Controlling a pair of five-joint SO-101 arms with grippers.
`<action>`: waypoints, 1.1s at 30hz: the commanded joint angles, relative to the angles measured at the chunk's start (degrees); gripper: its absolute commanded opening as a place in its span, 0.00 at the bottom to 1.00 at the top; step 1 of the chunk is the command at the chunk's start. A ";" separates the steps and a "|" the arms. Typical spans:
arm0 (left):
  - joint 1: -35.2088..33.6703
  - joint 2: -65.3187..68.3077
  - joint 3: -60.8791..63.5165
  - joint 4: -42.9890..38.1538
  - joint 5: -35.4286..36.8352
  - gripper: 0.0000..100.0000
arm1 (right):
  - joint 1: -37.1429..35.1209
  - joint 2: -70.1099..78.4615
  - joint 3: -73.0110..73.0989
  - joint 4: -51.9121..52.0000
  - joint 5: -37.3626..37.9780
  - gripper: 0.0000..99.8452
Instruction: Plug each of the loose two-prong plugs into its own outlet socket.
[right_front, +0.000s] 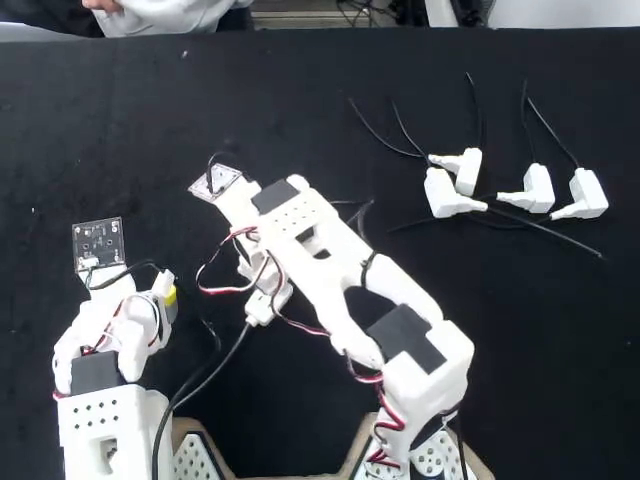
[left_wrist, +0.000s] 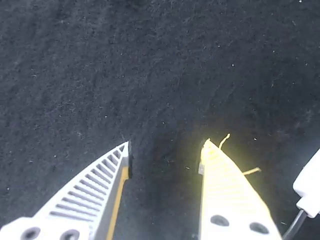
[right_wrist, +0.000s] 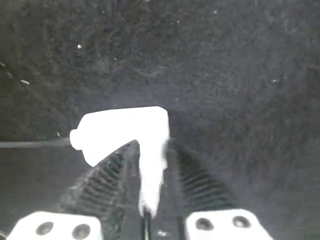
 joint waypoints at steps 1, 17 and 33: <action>-0.40 -0.70 -3.30 -0.09 -0.18 0.23 | -1.58 -1.27 -2.95 -0.79 -0.18 0.20; -2.68 -0.70 -3.30 -0.35 -0.18 0.23 | -1.67 -1.27 -37.49 25.05 15.56 0.19; -8.84 -0.70 -4.70 -1.41 4.66 0.23 | -2.55 -1.36 -28.53 27.34 47.30 0.26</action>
